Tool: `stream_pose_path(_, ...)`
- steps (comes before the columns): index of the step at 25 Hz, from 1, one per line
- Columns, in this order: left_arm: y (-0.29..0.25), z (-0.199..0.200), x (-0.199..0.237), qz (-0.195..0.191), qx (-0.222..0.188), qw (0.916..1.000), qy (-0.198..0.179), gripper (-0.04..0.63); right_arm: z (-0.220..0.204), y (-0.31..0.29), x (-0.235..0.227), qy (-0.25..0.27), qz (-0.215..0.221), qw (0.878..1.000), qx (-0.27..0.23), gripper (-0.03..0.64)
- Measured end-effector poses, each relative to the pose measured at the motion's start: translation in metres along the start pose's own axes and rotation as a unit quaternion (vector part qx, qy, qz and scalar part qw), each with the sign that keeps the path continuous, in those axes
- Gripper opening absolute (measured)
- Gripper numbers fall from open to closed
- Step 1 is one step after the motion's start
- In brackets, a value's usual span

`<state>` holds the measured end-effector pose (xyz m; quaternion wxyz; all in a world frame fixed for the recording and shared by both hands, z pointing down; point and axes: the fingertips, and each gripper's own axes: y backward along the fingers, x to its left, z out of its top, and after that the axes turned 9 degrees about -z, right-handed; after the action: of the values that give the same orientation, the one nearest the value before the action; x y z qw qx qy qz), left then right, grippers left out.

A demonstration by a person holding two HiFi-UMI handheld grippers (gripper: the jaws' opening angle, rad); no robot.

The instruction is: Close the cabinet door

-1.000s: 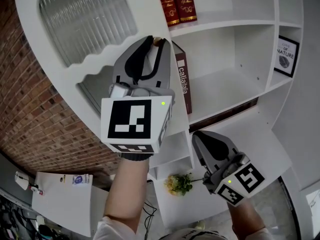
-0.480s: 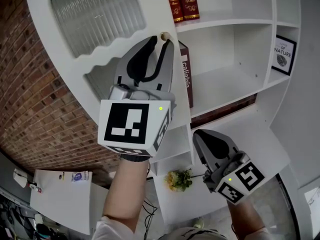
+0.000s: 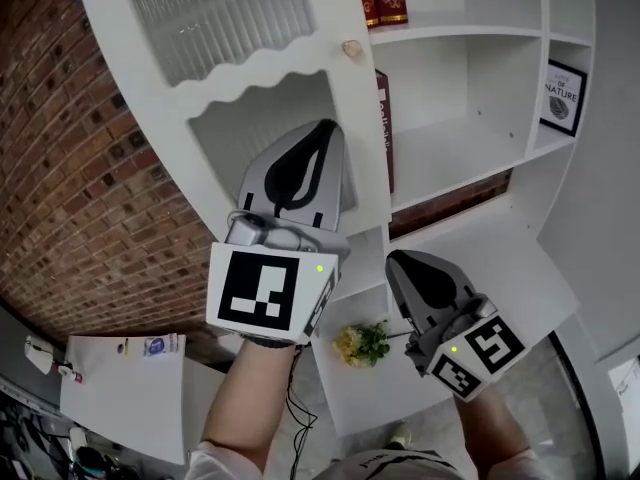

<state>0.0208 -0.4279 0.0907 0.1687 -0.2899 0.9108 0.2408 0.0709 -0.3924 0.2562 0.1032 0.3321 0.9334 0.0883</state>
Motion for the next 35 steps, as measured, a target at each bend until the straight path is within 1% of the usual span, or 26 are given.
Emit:
stream_pose_path(3, 0.021, -0.009, -0.006, -0.009, 0.007, 0.9999, 0.012, 0.012, -0.004, 0.003, 0.013, 0.006, -0.008, 1.000, 0.001, 0.020)
stream_pose_path(7, 0.051, -0.014, -0.020, -0.028, 0.000, 0.9991, 0.031, 0.011, -0.011, 0.011, 0.032, 0.017, -0.019, 1.000, 0.004, 0.020)
stream_pose_path(12, 0.097, -0.027, -0.037, -0.048, 0.010, 0.9961, 0.073, 0.011, -0.022, 0.020, 0.057, 0.029, -0.038, 0.999, 0.016, 0.020)
stream_pose_path(17, 0.144, -0.045, -0.043, -0.055, 0.031, 0.9921, 0.109, 0.011, -0.036, 0.030, 0.081, 0.036, -0.054, 0.997, 0.028, 0.020)
stream_pose_path(23, 0.197, -0.063, -0.057, -0.067, 0.055, 0.9867, 0.138, 0.011, -0.051, 0.040, 0.108, 0.043, -0.071, 0.996, 0.037, 0.020)
stream_pose_path(30, 0.247, -0.076, -0.070, -0.065, 0.064, 0.9761, 0.197, 0.011, -0.061, 0.052, 0.135, 0.056, -0.084, 0.994, 0.048, 0.018)
stream_pose_path(35, 0.273, -0.079, -0.074, -0.062, 0.066, 0.9721, 0.216, 0.011, -0.069, 0.056, 0.155, 0.067, -0.089, 0.992, 0.052, 0.017)
